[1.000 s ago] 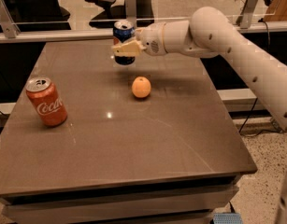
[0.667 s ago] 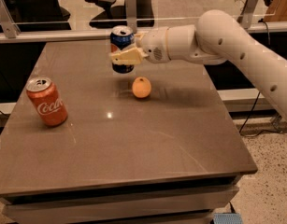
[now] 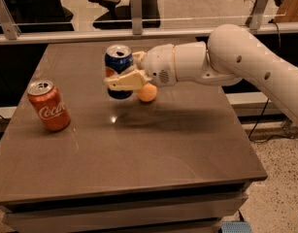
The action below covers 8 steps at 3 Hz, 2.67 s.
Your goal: Move pepsi can near coke can
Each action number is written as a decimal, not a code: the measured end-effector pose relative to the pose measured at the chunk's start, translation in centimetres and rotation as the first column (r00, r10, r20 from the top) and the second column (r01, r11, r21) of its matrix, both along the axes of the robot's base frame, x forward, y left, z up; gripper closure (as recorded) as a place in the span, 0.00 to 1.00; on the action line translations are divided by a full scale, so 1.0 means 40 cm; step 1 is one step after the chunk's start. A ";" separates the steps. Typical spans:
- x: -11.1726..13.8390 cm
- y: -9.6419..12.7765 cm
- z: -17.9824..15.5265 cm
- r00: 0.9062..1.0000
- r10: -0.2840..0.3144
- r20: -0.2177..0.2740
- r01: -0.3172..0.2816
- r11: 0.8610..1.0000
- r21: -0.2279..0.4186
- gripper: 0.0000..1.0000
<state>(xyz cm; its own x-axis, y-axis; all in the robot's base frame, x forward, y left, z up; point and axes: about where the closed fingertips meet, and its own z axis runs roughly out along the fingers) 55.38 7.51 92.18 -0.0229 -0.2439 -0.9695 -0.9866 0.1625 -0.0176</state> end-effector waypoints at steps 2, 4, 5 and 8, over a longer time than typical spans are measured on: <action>-0.133 0.072 -0.028 0.998 0.066 0.003 -0.066 0.998 -0.010 1.00; -0.164 0.154 -0.104 0.997 0.065 0.038 -0.061 0.992 -0.106 1.00; -0.152 0.182 -0.125 0.996 0.064 0.057 -0.056 0.989 -0.138 1.00; -0.152 0.210 -0.157 0.999 0.046 0.003 -0.045 0.990 -0.132 0.59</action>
Offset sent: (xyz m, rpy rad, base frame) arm -0.0781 0.0444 -0.0228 -0.0385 -0.0164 0.0832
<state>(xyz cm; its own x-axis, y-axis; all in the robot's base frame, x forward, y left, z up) 49.32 15.91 85.91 -0.0034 -0.3702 -0.9290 -0.9927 0.1135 -0.0416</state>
